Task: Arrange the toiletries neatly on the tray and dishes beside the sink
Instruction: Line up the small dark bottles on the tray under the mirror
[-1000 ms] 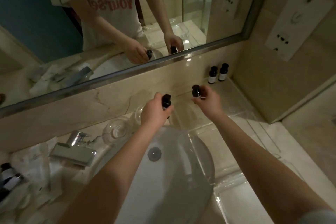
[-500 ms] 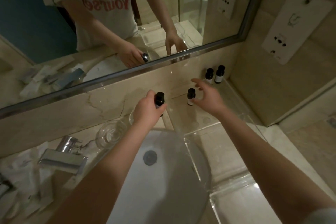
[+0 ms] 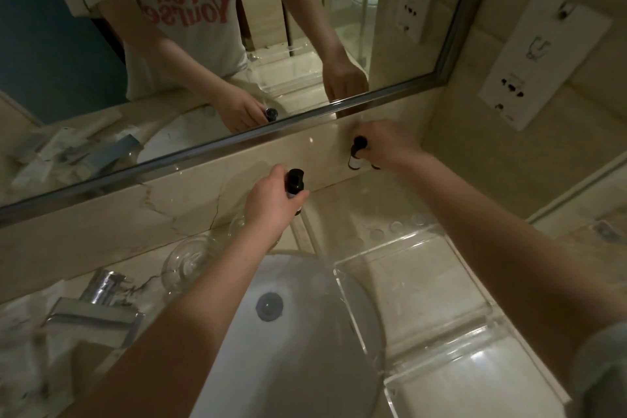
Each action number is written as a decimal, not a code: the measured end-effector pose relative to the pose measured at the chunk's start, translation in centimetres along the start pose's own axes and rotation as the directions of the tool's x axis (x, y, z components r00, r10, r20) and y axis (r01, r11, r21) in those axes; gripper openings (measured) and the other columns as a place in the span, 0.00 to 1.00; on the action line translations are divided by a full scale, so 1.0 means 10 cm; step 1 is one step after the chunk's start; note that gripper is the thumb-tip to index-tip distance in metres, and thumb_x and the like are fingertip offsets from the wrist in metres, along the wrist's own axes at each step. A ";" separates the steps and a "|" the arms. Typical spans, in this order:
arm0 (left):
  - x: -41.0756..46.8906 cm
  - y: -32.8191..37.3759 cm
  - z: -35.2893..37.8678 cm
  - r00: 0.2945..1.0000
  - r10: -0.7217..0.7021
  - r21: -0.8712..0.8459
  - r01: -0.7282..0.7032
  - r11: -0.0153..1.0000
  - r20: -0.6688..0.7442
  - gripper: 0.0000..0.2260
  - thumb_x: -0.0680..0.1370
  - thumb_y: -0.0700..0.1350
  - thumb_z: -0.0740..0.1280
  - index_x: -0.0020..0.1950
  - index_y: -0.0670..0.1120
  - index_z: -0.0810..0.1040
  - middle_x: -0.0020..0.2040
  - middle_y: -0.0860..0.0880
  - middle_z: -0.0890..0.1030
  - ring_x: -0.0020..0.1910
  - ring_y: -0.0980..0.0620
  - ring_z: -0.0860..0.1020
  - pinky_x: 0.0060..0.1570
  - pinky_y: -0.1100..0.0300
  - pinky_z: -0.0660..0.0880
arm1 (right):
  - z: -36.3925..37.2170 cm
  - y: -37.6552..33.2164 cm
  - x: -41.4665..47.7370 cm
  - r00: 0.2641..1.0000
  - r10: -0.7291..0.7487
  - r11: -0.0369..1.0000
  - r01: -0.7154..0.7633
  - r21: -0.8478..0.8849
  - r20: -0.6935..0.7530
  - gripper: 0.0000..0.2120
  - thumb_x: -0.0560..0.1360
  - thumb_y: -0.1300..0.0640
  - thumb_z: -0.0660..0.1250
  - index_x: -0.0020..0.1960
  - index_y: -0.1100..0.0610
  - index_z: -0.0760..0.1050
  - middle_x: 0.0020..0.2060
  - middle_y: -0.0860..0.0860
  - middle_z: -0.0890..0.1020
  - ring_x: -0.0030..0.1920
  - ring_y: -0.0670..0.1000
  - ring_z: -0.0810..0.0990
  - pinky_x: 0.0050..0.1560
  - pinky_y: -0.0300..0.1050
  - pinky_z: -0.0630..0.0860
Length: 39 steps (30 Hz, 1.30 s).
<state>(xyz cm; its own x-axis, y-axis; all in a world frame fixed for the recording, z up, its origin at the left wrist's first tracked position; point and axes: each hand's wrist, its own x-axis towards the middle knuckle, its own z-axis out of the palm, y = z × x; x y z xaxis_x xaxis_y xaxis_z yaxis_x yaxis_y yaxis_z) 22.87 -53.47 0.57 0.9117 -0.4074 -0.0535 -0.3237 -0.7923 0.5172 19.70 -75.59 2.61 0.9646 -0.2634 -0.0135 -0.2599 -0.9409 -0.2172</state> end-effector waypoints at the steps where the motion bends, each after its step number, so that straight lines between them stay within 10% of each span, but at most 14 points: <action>1: 0.02 0.00 -0.01 1.000 -0.001 0.000 0.001 1.000 0.000 0.16 0.74 0.50 0.70 0.56 0.44 0.71 0.49 0.45 0.79 0.44 0.47 0.77 0.40 0.56 0.72 | 0.02 0.00 0.03 1.000 -0.010 1.000 0.010 -0.028 0.008 0.11 0.75 0.54 0.66 0.56 0.55 0.78 0.53 0.54 0.80 0.52 0.56 0.78 0.43 0.42 0.69; 30: 0.55 0.23 0.38 0.945 0.149 -0.157 -0.106 0.982 0.291 0.13 0.68 0.30 0.68 0.51 0.39 0.78 0.53 0.39 0.80 0.54 0.42 0.77 0.53 0.56 0.74 | 0.14 0.12 0.11 0.999 -0.045 0.999 0.045 0.010 0.019 0.11 0.76 0.58 0.64 0.57 0.53 0.77 0.53 0.53 0.80 0.47 0.54 0.78 0.41 0.42 0.69; 39: 0.49 0.37 0.33 0.985 0.068 0.016 -0.071 0.997 0.160 0.23 0.72 0.53 0.70 0.60 0.41 0.73 0.58 0.43 0.76 0.55 0.44 0.76 0.53 0.55 0.73 | 0.17 0.12 0.11 0.999 -0.033 0.999 0.033 0.009 -0.013 0.12 0.75 0.58 0.64 0.57 0.53 0.77 0.53 0.53 0.81 0.51 0.55 0.79 0.42 0.42 0.69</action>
<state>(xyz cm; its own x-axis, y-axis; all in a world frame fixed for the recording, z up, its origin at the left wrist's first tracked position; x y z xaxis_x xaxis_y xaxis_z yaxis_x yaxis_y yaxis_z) 25.31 -59.94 -0.63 0.8353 -0.5276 -0.1545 -0.3919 -0.7685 0.5057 20.53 -76.61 0.70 0.9719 -0.2353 0.0058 -0.2279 -0.9470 -0.2262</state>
